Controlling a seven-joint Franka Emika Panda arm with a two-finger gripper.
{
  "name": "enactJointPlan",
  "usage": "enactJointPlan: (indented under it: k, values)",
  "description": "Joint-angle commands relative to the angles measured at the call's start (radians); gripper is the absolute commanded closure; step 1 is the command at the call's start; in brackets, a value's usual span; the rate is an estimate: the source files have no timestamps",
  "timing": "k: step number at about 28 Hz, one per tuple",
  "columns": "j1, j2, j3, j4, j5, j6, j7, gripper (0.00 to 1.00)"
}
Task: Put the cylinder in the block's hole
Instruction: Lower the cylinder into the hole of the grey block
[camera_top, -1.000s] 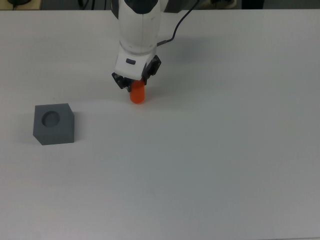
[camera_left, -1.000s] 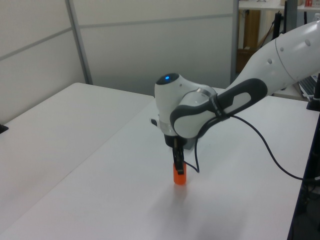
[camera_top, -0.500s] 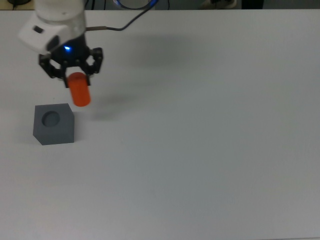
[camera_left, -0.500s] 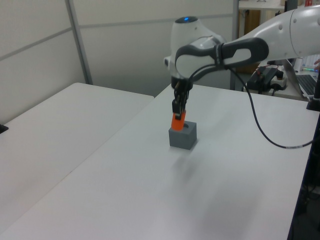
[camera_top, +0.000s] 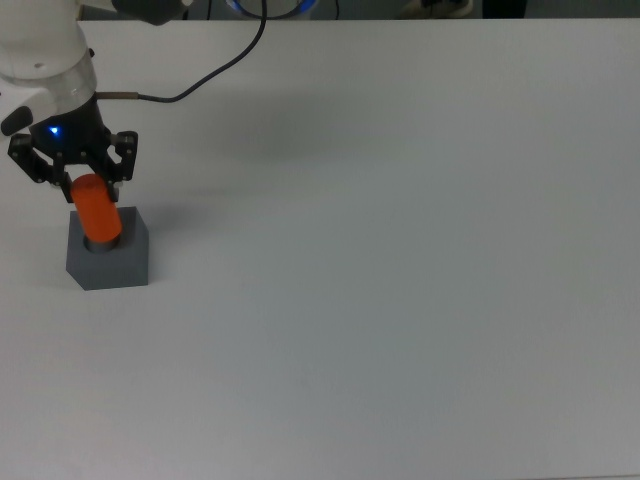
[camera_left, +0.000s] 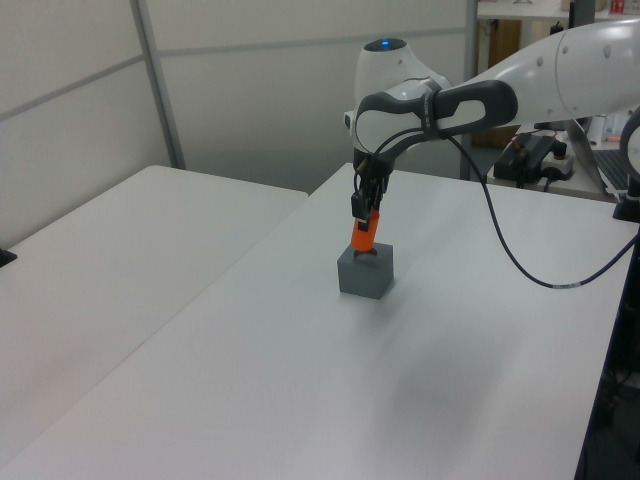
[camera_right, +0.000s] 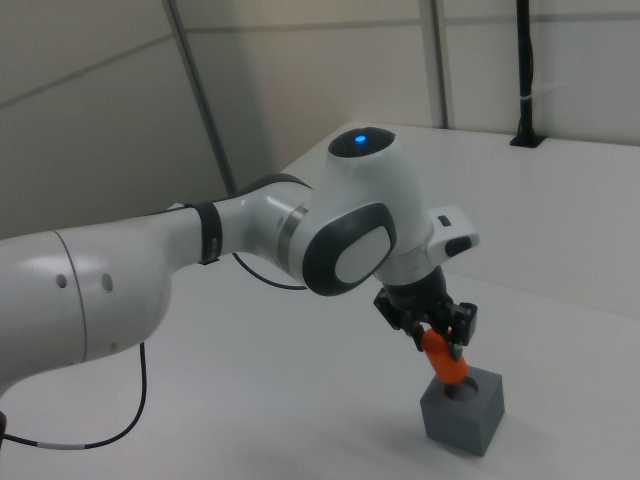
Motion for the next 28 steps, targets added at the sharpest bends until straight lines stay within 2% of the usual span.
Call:
enactJointPlan:
  k: [1, 7, 13, 24, 28]
  values:
    - [-0.006, 0.026, -0.001, 0.027, 0.010, 0.020, 0.007, 0.79]
    - [-0.009, 0.029, -0.006, 0.025, 0.001, 0.020, 0.003, 0.79]
    - [-0.011, 0.029, -0.028, 0.019, -0.004, 0.020, 0.003, 0.78]
    - [-0.009, 0.046, -0.028, 0.018, -0.005, 0.020, 0.003, 0.76]
    - [-0.009, 0.047, -0.026, 0.016, -0.022, 0.020, 0.003, 0.76]
